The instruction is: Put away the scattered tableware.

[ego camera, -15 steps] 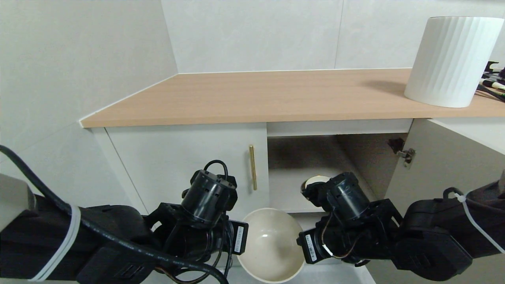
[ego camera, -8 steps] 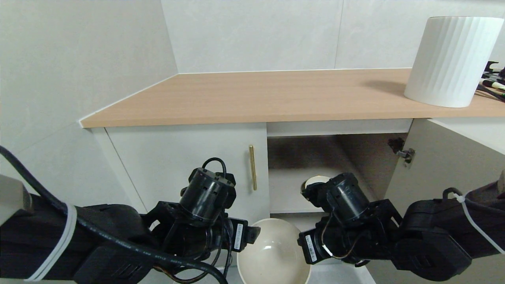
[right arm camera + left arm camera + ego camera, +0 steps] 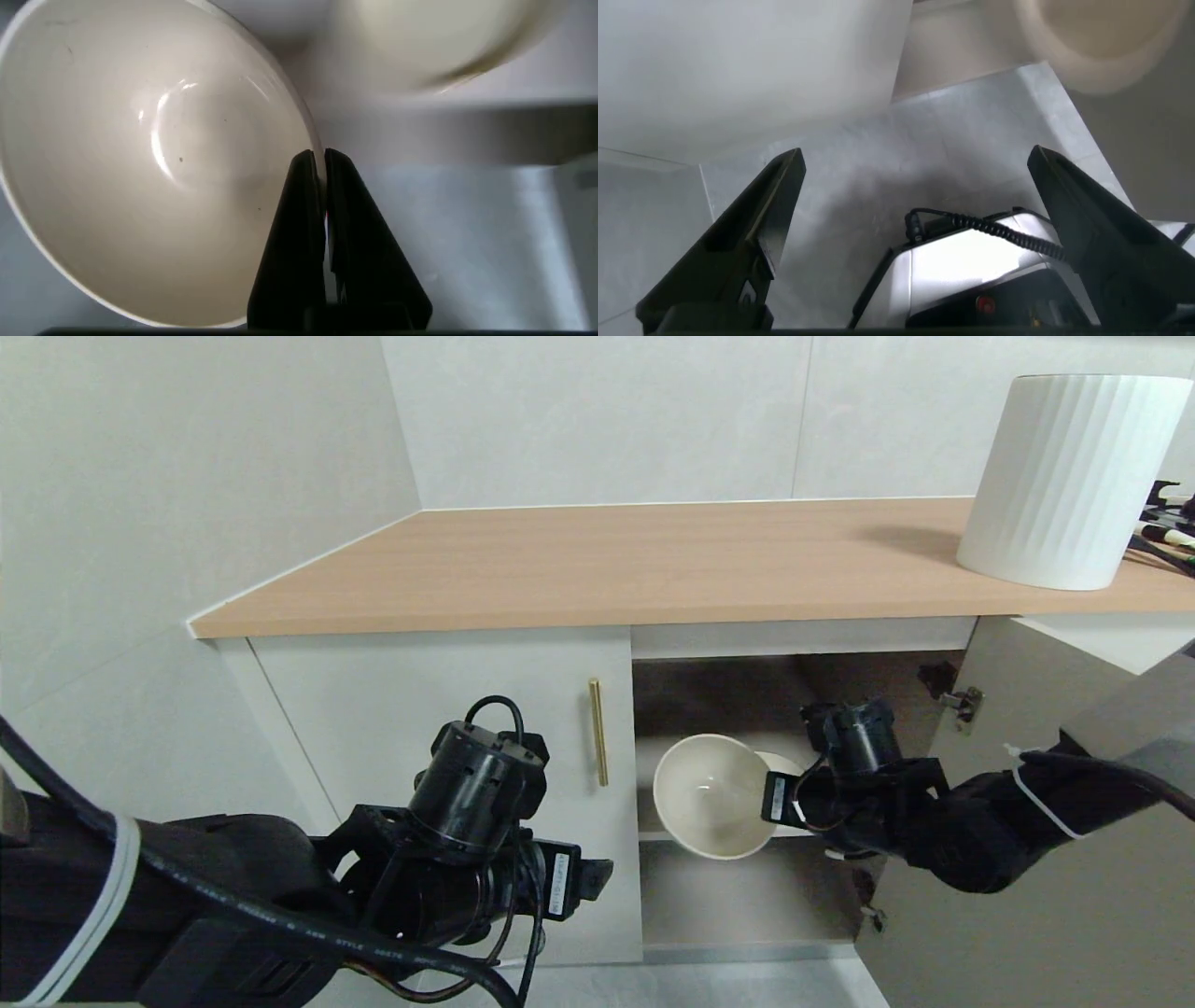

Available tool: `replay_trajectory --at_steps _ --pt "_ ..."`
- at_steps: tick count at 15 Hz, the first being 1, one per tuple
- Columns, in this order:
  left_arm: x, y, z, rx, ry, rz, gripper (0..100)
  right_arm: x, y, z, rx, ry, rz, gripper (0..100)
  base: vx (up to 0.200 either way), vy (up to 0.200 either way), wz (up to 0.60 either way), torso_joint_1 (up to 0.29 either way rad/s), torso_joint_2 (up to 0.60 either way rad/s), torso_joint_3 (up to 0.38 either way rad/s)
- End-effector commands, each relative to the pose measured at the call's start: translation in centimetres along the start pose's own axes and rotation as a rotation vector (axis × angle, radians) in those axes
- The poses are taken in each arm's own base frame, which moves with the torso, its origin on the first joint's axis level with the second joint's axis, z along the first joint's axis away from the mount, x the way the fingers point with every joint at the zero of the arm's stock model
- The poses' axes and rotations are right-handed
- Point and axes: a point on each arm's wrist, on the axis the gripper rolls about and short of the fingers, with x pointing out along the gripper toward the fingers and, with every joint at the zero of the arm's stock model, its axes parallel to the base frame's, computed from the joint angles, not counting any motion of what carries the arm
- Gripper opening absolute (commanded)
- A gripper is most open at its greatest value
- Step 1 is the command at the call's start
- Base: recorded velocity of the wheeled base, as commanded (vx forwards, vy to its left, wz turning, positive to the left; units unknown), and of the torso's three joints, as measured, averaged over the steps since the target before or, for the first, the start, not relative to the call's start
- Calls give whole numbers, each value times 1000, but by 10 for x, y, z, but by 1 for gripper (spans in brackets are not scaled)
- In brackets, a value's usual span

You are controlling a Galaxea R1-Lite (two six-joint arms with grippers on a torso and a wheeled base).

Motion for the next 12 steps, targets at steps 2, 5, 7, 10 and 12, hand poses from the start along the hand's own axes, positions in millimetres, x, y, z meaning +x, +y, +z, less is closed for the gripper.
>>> replay_trajectory --at_steps 2,5,7,10,12 --pt "-3 0 2 -4 -10 -4 100 32 -36 12 71 -32 -101 0 0 0 0 0 0 0" --pt "-3 0 2 -5 -12 -5 100 50 -58 21 122 -64 -164 0 0 0 0 0 0 0" --pt "-3 0 2 -5 -12 -5 100 58 -66 25 146 -76 -180 0 0 0 0 0 0 0" --pt "-3 0 2 -5 -12 -5 100 78 -79 27 168 -86 -210 0 0 0 0 0 0 0" --pt "-3 0 2 -5 -12 -5 100 84 -84 29 174 -96 -228 0 0 0 0 0 0 0"
